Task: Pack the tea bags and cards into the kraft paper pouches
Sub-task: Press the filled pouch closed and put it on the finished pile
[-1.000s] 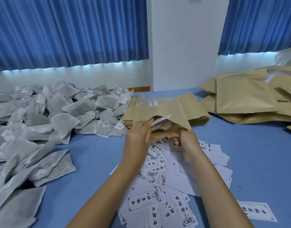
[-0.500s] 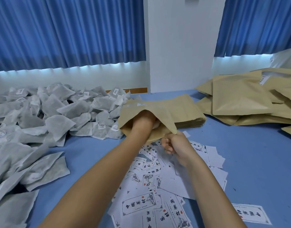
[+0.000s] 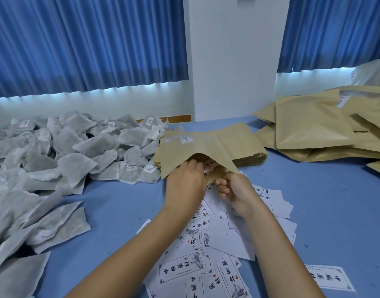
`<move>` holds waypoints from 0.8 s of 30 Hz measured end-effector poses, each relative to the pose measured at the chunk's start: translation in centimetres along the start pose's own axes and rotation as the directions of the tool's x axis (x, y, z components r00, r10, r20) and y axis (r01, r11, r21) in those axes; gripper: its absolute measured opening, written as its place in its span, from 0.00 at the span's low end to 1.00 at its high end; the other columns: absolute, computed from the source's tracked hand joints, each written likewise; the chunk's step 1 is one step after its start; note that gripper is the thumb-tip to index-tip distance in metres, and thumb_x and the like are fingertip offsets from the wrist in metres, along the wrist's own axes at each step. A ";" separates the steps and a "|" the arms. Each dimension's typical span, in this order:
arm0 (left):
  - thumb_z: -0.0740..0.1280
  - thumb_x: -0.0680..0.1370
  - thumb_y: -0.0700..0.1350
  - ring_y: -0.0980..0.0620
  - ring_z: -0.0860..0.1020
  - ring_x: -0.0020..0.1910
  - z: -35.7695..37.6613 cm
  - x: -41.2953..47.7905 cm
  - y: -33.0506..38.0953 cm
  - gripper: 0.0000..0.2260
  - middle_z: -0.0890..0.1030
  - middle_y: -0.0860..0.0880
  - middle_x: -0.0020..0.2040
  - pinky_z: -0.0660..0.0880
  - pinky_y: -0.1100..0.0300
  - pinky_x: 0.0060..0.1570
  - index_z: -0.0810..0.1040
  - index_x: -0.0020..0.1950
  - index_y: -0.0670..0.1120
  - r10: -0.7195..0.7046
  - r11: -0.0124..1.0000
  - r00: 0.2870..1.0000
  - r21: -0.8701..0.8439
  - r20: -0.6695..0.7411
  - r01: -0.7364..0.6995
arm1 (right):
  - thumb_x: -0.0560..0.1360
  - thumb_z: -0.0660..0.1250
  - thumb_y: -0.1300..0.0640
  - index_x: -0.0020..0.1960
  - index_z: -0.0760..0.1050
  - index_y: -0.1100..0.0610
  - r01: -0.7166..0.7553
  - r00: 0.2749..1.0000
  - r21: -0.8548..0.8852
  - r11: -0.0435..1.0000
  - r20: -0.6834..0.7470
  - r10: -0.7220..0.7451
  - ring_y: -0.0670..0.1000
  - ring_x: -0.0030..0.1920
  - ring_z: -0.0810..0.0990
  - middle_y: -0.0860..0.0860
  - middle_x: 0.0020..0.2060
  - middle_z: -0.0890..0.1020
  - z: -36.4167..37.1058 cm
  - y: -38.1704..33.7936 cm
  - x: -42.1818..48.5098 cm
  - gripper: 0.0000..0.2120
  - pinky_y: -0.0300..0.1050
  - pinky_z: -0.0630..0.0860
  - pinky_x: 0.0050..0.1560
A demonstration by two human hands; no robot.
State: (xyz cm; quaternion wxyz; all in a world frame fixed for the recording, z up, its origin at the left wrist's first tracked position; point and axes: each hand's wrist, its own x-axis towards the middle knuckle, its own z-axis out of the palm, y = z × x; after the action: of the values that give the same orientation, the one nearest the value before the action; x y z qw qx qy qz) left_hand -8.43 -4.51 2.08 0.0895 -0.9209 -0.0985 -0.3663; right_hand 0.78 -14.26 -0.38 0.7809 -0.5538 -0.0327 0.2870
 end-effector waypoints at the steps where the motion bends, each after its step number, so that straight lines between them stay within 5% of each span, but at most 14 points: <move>1: 0.69 0.70 0.38 0.49 0.76 0.37 -0.1 -0.3 -0.3 0.03 0.79 0.49 0.37 0.70 0.59 0.31 0.80 0.42 0.44 0.058 0.996 0.981 -0.056 -0.185 -0.070 | 0.77 0.50 0.68 0.42 0.65 0.56 0.006 1.000 -0.008 1.000 0.008 -0.005 0.46 0.18 0.59 0.51 0.20 0.73 0.0 0.0 -0.1 0.11 0.36 0.59 0.20; 3: 0.65 0.72 0.37 0.47 0.76 0.48 -0.5 -0.4 -0.7 0.10 0.81 0.48 0.47 0.74 0.55 0.43 0.81 0.50 0.43 0.085 0.989 0.932 -0.080 -0.352 -0.121 | 0.76 0.53 0.67 0.38 0.65 0.57 0.034 0.999 -0.067 0.997 0.016 -0.033 0.47 0.19 0.59 0.50 0.19 0.69 0.1 -0.1 -0.3 0.11 0.37 0.60 0.20; 6: 0.65 0.72 0.39 0.44 0.73 0.63 -0.8 0.3 -0.8 0.19 0.78 0.49 0.61 0.69 0.50 0.60 0.77 0.63 0.45 -0.034 0.977 0.994 -0.211 -0.107 0.010 | 0.74 0.59 0.65 0.35 0.68 0.58 0.084 0.996 -0.166 0.983 0.024 -0.081 0.48 0.22 0.63 0.51 0.21 0.69 0.2 0.0 -0.7 0.10 0.40 0.62 0.24; 8: 0.64 0.74 0.40 0.47 0.72 0.64 -0.3 0.1 -0.4 0.21 0.77 0.49 0.64 0.67 0.52 0.61 0.75 0.67 0.48 -0.090 0.937 0.989 -0.326 0.121 0.126 | 0.74 0.59 0.62 0.38 0.75 0.59 0.106 0.989 -0.139 0.984 0.119 -0.090 0.50 0.27 0.72 0.53 0.28 0.76 0.2 -0.2 -1.2 0.09 0.42 0.70 0.30; 12: 0.62 0.76 0.44 0.47 0.71 0.61 1.5 -1.3 0.4 0.18 0.76 0.49 0.63 0.66 0.54 0.58 0.74 0.66 0.47 -0.092 0.951 0.972 -0.271 0.216 0.150 | 0.75 0.63 0.53 0.49 0.78 0.60 0.041 0.945 0.124 0.991 0.317 -0.079 0.57 0.42 0.82 0.59 0.41 0.82 -0.1 -0.6 -1.7 0.11 0.50 0.81 0.42; 14: 0.61 0.77 0.47 0.48 0.70 0.58 2.0 -2.1 1.0 0.15 0.76 0.50 0.59 0.66 0.56 0.55 0.76 0.62 0.47 -0.073 0.975 0.962 -0.185 0.261 0.125 | 0.77 0.64 0.50 0.50 0.76 0.60 0.029 0.981 0.109 0.994 0.186 -0.050 0.57 0.40 0.80 0.58 0.39 0.81 0.3 -0.2 -1.4 0.12 0.47 0.79 0.39; 16: 0.60 0.78 0.50 0.51 0.71 0.49 2.1 -2.8 1.8 0.12 0.77 0.50 0.46 0.70 0.56 0.46 0.81 0.49 0.46 -0.129 0.935 0.949 -0.285 0.287 0.213 | 0.80 0.62 0.53 0.43 0.72 0.60 0.079 0.997 0.030 0.996 -0.025 -0.078 0.53 0.30 0.74 0.55 0.30 0.74 0.4 0.2 -0.9 0.12 0.43 0.74 0.31; 18: 0.62 0.77 0.54 0.56 0.70 0.31 2.1 -3.1 2.4 0.17 0.74 0.52 0.29 0.70 0.58 0.34 0.77 0.33 0.45 -0.259 0.738 0.860 -0.485 0.440 0.470 | 0.81 0.59 0.59 0.46 0.73 0.61 0.115 0.989 0.067 0.991 -0.100 -0.108 0.53 0.29 0.78 0.55 0.32 0.78 0.5 0.2 -0.7 0.09 0.44 0.77 0.32; 20: 0.63 0.76 0.59 0.56 0.70 0.23 2.1 -2.8 1.9 0.21 0.78 0.52 0.25 0.70 0.62 0.28 0.77 0.33 0.44 -0.311 0.374 0.606 -0.492 0.732 0.786 | 0.82 0.56 0.63 0.52 0.72 0.63 0.128 0.990 0.168 0.977 -0.087 -0.115 0.55 0.34 0.84 0.59 0.43 0.82 0.3 -0.1 -0.6 0.07 0.46 0.81 0.33; 21: 0.63 0.76 0.60 0.54 0.73 0.25 2.0 -2.6 1.3 0.22 0.82 0.49 0.30 0.71 0.63 0.27 0.79 0.39 0.42 -0.284 0.115 0.466 -0.453 0.838 0.884 | 0.82 0.56 0.64 0.53 0.72 0.64 0.129 0.990 0.198 0.972 -0.084 -0.115 0.56 0.34 0.85 0.61 0.46 0.82 0.1 -0.2 -0.6 0.07 0.45 0.81 0.32; 23: 0.65 0.77 0.55 0.51 0.77 0.29 1.9 -2.3 -0.3 0.18 0.84 0.42 0.38 0.73 0.63 0.27 0.78 0.49 0.39 -0.241 -0.447 0.356 -0.429 0.903 0.785 | 0.81 0.55 0.65 0.50 0.72 0.64 0.111 0.993 0.216 0.970 -0.068 -0.099 0.55 0.33 0.85 0.61 0.45 0.81 -0.2 -0.5 -0.6 0.07 0.44 0.81 0.31; 24: 0.66 0.78 0.50 0.50 0.79 0.30 2.0 -2.2 -1.2 0.14 0.84 0.42 0.39 0.75 0.63 0.27 0.77 0.51 0.38 -0.277 -0.628 0.347 -0.442 0.896 0.640 | 0.81 0.56 0.65 0.49 0.72 0.64 0.096 0.995 0.206 0.974 -0.058 -0.085 0.55 0.33 0.84 0.61 0.43 0.81 -0.3 -0.6 -0.6 0.07 0.44 0.81 0.30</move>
State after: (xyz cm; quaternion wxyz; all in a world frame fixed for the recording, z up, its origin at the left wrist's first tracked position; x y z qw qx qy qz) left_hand -8.93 -3.14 -0.77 -0.8334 -0.4350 -0.3047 -0.1528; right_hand 0.66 -14.91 0.14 0.8475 -0.4737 -0.0084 0.2392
